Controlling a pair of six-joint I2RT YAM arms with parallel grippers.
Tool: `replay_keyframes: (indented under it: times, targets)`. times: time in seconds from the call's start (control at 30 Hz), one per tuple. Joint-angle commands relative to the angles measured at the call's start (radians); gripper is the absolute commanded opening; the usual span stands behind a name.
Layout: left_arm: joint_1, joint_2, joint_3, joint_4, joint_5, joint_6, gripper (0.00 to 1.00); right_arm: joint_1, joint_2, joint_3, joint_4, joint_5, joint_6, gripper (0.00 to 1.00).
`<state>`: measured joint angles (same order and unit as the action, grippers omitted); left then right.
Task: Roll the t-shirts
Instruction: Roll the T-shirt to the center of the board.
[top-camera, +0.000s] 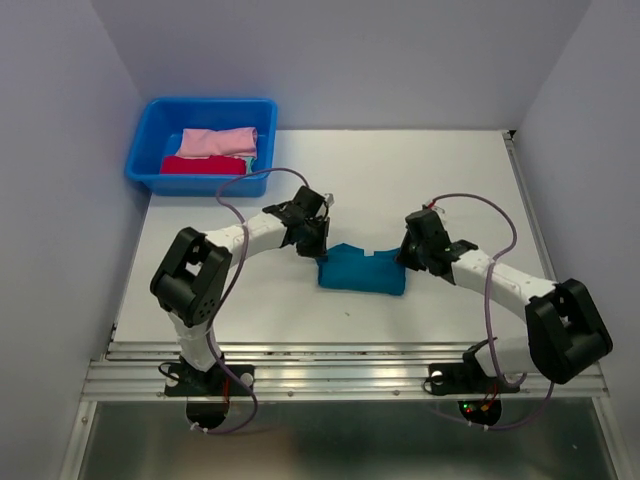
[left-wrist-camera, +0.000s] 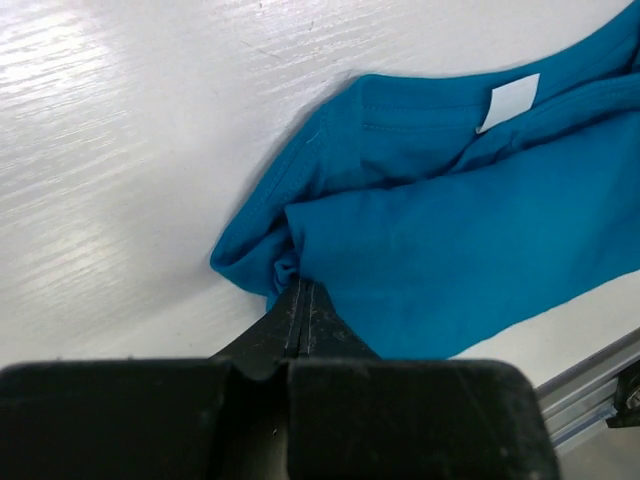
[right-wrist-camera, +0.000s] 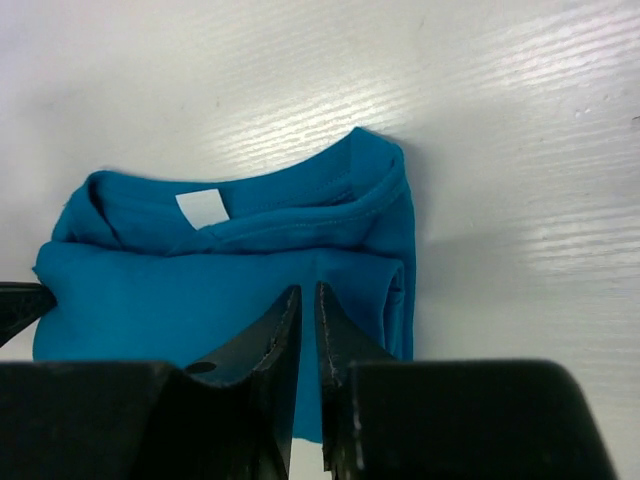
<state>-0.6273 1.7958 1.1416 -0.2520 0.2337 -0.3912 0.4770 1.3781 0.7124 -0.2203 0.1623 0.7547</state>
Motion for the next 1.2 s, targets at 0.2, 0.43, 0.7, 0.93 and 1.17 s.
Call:
replay_keyframes:
  times: [0.2, 0.43, 0.7, 0.93, 1.17]
  targets:
    - [-0.002, -0.156, 0.052, -0.038, -0.047, 0.008, 0.0, -0.015, 0.066, 0.114, -0.037, 0.085, -0.06, 0.18]
    - [-0.005, -0.101, -0.032, 0.042, 0.047, -0.032, 0.0, -0.025, 0.2, 0.118, 0.002, 0.088, -0.055, 0.18]
    - [-0.003, -0.116, 0.015, -0.036, -0.017, -0.003, 0.0, -0.025, 0.078, 0.124, -0.037, 0.111, -0.063, 0.2]
    - [0.047, -0.151, 0.279, -0.225, -0.144, 0.098, 0.0, -0.034, -0.072, 0.18, -0.134, 0.157, -0.086, 0.22]
    - [0.139, -0.082, 0.57, -0.354, -0.223, 0.173, 0.0, -0.034, -0.169, 0.185, -0.177, 0.132, -0.078, 0.43]
